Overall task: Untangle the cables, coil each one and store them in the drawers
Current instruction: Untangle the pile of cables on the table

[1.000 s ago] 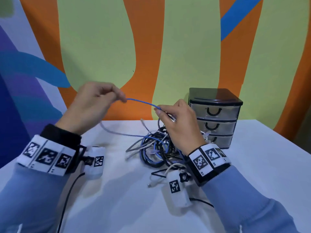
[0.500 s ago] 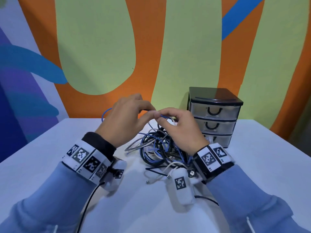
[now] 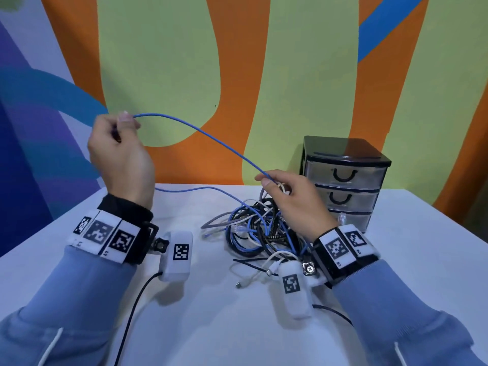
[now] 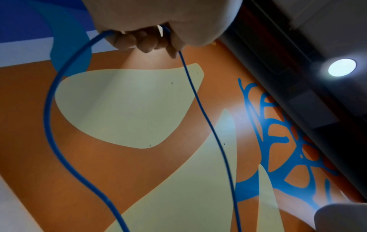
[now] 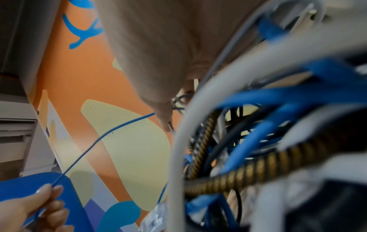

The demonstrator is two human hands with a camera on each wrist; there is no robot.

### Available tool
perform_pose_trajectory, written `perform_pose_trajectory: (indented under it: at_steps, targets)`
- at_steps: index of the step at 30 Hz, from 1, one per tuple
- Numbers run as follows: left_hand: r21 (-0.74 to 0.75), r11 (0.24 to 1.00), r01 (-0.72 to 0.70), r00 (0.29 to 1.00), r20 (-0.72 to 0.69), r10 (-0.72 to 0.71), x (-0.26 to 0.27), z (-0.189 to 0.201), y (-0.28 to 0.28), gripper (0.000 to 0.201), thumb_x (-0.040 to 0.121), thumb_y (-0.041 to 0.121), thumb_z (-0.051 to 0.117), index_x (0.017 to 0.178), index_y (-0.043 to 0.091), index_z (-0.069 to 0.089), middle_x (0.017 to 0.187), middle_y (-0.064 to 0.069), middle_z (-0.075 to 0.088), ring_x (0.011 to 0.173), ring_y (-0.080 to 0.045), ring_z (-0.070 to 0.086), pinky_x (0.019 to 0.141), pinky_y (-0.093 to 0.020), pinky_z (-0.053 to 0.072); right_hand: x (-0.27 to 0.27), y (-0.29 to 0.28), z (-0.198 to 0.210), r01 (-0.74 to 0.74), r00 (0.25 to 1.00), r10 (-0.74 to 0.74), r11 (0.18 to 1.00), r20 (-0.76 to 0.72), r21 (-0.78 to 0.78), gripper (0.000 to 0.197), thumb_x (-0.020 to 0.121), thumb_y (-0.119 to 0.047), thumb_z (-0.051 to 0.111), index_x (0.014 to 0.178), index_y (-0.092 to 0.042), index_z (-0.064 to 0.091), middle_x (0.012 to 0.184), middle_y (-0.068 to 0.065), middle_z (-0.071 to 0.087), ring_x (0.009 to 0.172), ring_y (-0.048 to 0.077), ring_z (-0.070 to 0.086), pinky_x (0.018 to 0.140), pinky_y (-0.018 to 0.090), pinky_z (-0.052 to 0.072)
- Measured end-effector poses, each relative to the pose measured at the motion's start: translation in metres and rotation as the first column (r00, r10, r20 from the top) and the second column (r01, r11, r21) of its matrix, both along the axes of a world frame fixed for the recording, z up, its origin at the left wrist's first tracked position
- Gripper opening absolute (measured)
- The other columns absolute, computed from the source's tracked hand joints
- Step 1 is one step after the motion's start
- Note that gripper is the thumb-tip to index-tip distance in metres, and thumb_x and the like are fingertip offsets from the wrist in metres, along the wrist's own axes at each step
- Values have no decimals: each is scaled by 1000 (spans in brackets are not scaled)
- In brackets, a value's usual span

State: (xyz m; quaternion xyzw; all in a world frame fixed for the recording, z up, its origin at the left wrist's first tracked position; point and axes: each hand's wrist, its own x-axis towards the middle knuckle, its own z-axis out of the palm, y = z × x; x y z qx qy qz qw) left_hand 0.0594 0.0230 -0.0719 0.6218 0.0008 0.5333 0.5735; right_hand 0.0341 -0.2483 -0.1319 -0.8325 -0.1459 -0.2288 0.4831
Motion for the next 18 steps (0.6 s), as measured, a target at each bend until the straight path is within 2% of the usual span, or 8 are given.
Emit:
perform_pose_trajectory:
  at_steps: [3,5,7,10,12,13,15,18]
  targets:
    - [74,996,51,977,-211,-34,2,-6,1,17,98,24,55,100,23,72,96,5,67,79,-3,57,78,-28,48,-1,2,1,18,1000,-18,1000,-4,23,24,106,-39,58,118,-35,78,108,-9,74,102,14,63,84,34,49]
    - [287,958,19,963,-263,60,-1,-10,-5,39,90,14,51,119,29,72,118,-5,65,102,-16,63,96,-41,51,-1,4,0,25,1000,-25,1000,18,-2,24,106,-40,57,115,-35,79,104,-1,73,100,21,63,88,40,50]
    - [535,845,-2,977,-180,116,-10,-12,-18,58,84,10,48,135,31,66,136,-7,57,127,-25,55,110,-50,44,-3,6,1,16,999,-15,999,41,-32,24,106,-38,57,114,-36,79,100,3,69,98,22,61,89,43,51]
    - [803,593,50,999,-53,-13,-23,-11,-41,60,90,16,56,148,29,59,146,-4,55,137,-27,51,114,-52,40,-5,8,1,-21,999,22,999,32,-37,24,107,-36,56,121,-41,75,96,1,60,96,15,56,85,37,47]
    - [881,439,178,982,-133,-131,-28,-16,-54,46,102,34,56,147,29,60,139,1,62,130,-23,58,107,-50,48,-6,8,1,-40,999,42,999,32,-32,24,107,-36,57,123,-43,74,96,1,58,95,14,55,82,33,44]
    - [890,396,225,973,-181,-146,-29,-19,-57,42,105,46,55,143,30,64,129,6,67,120,-18,64,98,-48,53,-6,9,0,-48,998,49,998,32,-30,24,107,-37,57,123,-44,74,96,1,58,95,13,55,82,32,44]
    - [886,381,266,962,-222,-157,-29,-23,-59,39,102,59,58,126,33,75,102,13,72,90,-11,67,77,-43,55,-5,10,0,-54,998,55,998,37,-18,23,106,-39,59,123,-44,74,99,1,59,96,10,55,80,28,41]
    - [869,435,236,965,-156,-212,-28,-23,-57,23,101,45,64,106,29,80,82,11,70,69,-13,57,64,-42,51,-3,10,-2,-52,998,52,999,43,-9,20,104,-36,62,115,-49,74,104,0,63,99,8,58,79,24,38]
